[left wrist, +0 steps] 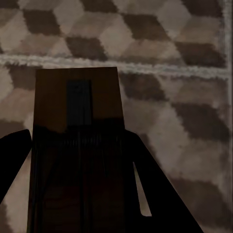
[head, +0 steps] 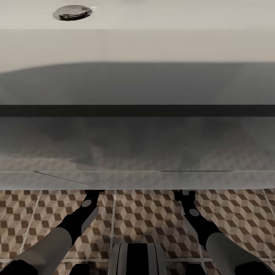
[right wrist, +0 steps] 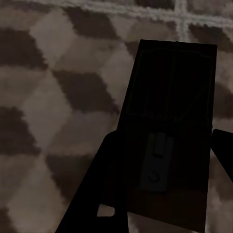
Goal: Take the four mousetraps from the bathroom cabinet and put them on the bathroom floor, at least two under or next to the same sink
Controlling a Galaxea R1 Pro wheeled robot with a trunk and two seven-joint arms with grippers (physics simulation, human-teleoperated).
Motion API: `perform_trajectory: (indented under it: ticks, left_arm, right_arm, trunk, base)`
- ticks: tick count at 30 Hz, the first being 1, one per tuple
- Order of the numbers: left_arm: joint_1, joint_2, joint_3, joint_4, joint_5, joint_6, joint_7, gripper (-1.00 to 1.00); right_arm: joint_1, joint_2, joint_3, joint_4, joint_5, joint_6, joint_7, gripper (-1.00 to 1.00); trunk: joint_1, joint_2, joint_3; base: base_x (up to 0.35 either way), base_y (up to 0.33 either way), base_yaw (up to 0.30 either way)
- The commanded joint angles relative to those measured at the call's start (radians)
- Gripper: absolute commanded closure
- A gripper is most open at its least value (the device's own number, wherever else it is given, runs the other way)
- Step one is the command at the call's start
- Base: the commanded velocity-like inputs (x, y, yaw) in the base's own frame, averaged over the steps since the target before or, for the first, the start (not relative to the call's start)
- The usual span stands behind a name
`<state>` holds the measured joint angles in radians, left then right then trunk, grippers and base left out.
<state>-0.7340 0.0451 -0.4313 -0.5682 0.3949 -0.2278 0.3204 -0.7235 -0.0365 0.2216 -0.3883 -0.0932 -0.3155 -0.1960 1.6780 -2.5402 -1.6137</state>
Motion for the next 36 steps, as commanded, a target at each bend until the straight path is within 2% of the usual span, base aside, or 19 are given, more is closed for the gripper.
perform_trajectory:
  ticks: [1,36]
  left_arm:
    - [-0.001,0.002,-0.008,0.0,0.009,-0.004,0.007,1.0]
    - [-0.001,0.001,-0.006,0.005,0.009,-0.001,0.003,1.0]
  right_arm:
    - [-0.001,-0.001,0.008,0.0,-0.01,-0.004,-0.005,1.0]
    - [-0.001,-0.001,0.008,0.002,-0.011,-0.005,-0.006,1.0]
  trunk:
    - [0.0,0.0,-0.001]
    - [0.0,0.0,-0.001]
  base:
    - [0.0,0.0,0.0]
    - [0.0,0.0,0.0]
